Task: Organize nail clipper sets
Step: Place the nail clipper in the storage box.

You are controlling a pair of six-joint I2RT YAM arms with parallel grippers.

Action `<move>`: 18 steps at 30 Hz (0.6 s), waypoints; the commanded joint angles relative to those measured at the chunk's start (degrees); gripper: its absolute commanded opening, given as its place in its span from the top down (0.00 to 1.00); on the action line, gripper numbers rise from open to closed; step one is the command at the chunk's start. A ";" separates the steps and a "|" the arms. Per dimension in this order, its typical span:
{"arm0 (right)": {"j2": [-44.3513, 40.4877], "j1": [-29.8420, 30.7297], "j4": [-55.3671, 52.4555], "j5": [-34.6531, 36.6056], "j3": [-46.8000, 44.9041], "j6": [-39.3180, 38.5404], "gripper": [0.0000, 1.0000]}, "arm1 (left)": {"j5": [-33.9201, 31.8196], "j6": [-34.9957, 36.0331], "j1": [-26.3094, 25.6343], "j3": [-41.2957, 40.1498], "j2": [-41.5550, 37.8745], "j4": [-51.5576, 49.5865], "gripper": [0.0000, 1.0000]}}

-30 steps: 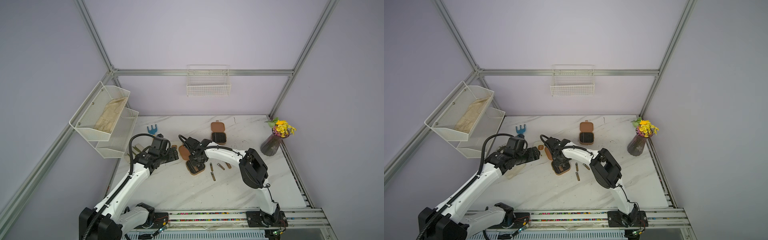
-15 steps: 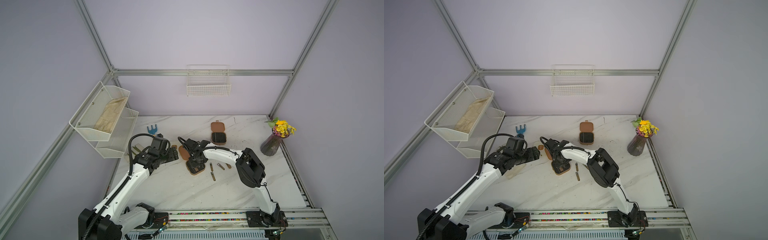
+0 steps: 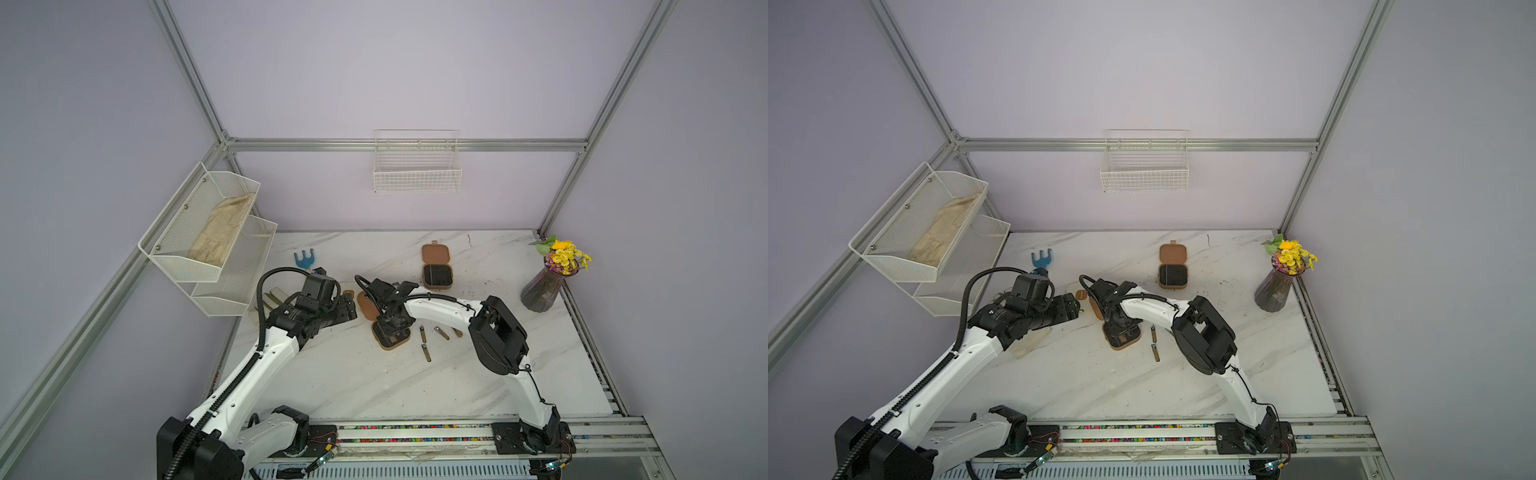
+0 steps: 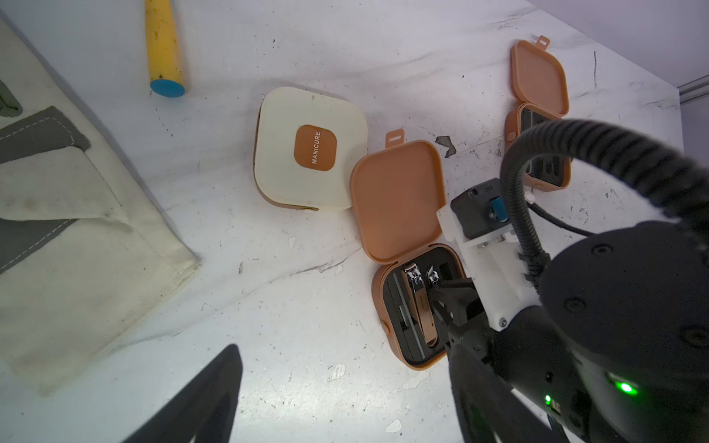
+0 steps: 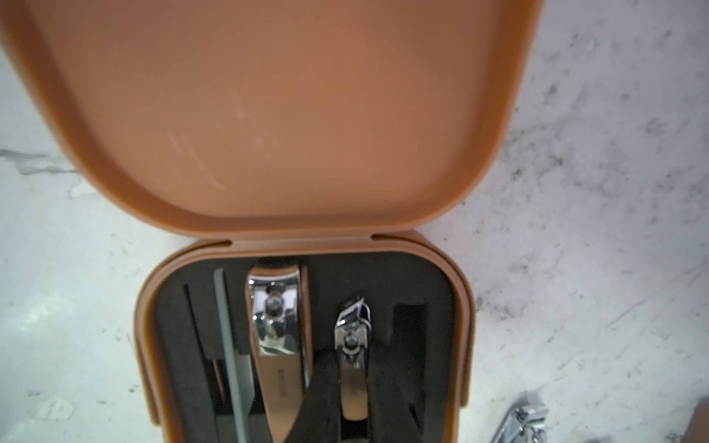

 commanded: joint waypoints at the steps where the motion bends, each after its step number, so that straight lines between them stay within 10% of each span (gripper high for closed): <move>1: 5.03 -0.47 -5.09 -0.14 -1.94 -0.46 0.97 | -0.14 0.43 0.37 -2.33 -1.39 1.16 0.16; 18: 9.55 -1.10 -6.41 -0.40 -6.94 -2.64 0.98 | 0.00 0.49 0.35 -2.35 -1.79 1.19 0.16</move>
